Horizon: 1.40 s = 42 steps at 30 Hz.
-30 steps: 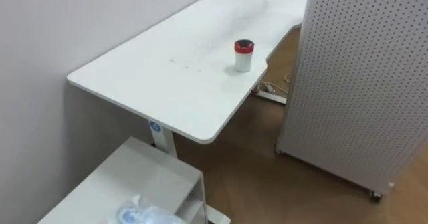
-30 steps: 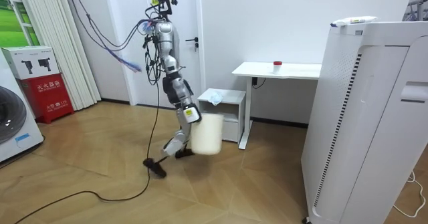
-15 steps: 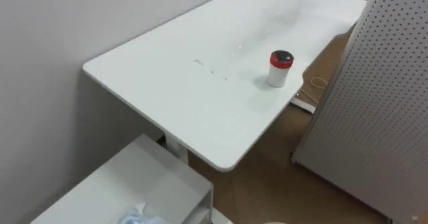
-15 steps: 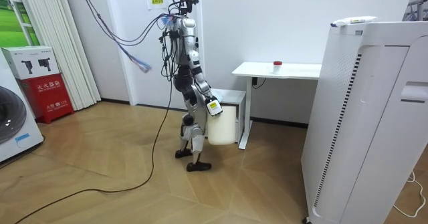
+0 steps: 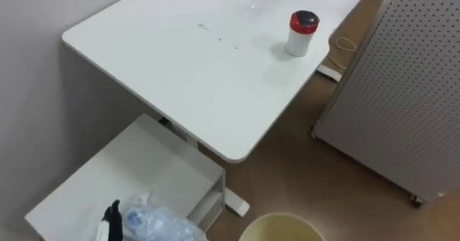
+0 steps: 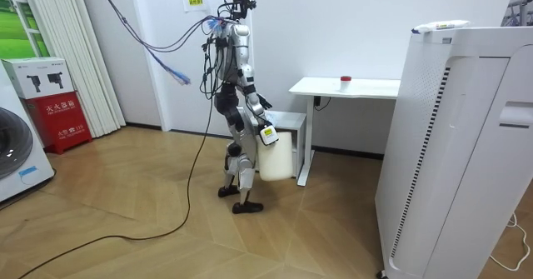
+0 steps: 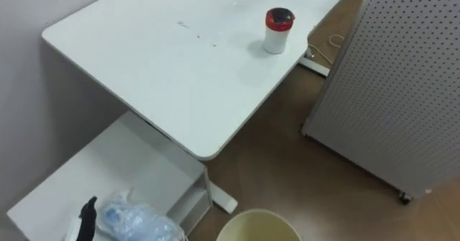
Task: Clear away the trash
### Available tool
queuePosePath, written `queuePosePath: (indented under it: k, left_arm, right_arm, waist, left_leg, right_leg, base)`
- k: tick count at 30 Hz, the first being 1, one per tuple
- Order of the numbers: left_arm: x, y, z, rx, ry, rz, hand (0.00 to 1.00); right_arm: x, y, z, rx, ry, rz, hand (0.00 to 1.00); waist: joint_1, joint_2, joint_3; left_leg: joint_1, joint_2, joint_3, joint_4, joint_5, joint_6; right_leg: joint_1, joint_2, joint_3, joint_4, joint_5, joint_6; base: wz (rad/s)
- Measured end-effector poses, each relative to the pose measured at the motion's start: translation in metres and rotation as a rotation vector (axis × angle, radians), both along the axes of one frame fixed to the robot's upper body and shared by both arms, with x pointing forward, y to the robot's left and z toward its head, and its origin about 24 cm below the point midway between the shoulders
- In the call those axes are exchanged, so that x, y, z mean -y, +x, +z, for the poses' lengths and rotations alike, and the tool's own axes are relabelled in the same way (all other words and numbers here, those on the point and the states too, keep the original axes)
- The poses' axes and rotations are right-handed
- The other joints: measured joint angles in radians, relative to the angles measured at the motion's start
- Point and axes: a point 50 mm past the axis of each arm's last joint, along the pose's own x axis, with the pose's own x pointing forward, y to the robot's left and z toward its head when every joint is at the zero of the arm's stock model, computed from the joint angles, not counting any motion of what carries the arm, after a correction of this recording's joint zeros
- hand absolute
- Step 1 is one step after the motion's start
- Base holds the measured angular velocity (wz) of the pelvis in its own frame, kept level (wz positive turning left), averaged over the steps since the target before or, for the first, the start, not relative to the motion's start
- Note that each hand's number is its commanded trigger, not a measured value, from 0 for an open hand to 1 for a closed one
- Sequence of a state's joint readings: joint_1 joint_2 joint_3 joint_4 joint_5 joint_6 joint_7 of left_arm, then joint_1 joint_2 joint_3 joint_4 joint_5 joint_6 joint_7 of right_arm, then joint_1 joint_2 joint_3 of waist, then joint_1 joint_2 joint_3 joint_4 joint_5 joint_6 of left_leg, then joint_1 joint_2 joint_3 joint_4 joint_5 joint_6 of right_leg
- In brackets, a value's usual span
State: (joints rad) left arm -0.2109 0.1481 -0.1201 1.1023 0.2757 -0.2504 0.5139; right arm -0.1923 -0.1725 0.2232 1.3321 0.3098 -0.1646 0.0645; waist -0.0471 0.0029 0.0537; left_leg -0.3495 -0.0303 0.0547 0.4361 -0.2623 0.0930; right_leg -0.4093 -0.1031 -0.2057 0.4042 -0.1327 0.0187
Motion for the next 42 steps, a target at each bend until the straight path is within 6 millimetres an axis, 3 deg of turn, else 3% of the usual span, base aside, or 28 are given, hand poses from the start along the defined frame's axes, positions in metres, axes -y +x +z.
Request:
queuePosePath:
  k: [5, 16, 26, 30, 34, 42]
  left_arm:
    - [0.012, 0.002, 0.000, 0.019, -0.006, -0.018, 0.00]
    - [0.018, 0.006, 0.002, 0.043, 0.050, -0.056, 0.00]
    - [0.019, 0.027, 0.019, 0.157, 0.202, -0.109, 0.00]
    - [0.025, 0.026, 0.019, 0.173, 0.254, -0.161, 0.00]
    - [0.029, 0.023, 0.015, 0.141, 0.282, -0.207, 0.00]
    - [0.022, 0.027, 0.015, 0.111, 0.314, -0.206, 0.00]
  right_arm:
    - [-0.006, 0.005, 0.001, 0.010, 0.012, 0.016, 1.00]
    - [-0.019, 0.015, 0.004, 0.062, 0.018, 0.049, 1.00]
    - [-0.025, 0.023, 0.006, 0.070, 0.008, 0.108, 1.00]
    - [-0.027, 0.026, 0.007, 0.072, 0.008, 0.128, 1.00]
    - [-0.028, 0.027, 0.008, 0.077, 0.022, 0.109, 1.00]
    - [-0.030, 0.034, 0.010, 0.092, 0.029, 0.114, 1.00]
  waist:
    - [-0.002, 0.001, 0.0051]
    - [0.001, 0.006, 0.0125]
    - [-0.008, 0.003, 0.0156]
    - [-0.028, 0.005, 0.0191]
    - [-0.036, 0.011, 0.0280]
    - [-0.042, 0.011, 0.0289]
  left_leg:
    - [-0.035, 0.004, 0.000, 0.011, -0.003, -0.004]
    - [-0.130, 0.018, 0.011, 0.046, -0.005, -0.009]
    - [-0.158, 0.022, 0.025, 0.063, -0.004, -0.010]
    - [-0.154, 0.021, 0.026, 0.046, -0.004, -0.010]
    - [-0.160, 0.023, 0.029, 0.039, -0.002, -0.012]
    - [-0.195, 0.027, 0.028, 0.056, -0.002, -0.013]
  right_leg:
    - [-0.030, 0.002, -0.003, 0.012, 0.007, -0.010]
    - [-0.121, 0.013, 0.005, 0.025, 0.017, -0.021]
    - [-0.151, 0.016, 0.015, 0.025, 0.023, -0.021]
    - [-0.149, 0.015, 0.014, 0.023, 0.026, -0.021]
    - [-0.160, 0.016, 0.014, 0.023, 0.027, -0.022]
    - [-0.189, 0.016, 0.012, 0.024, 0.027, -0.023]
  base:
    - [0.00]
    - [-0.02]
    - [-0.03]
    - [0.00]
    - [-0.02]
    - [0.00]
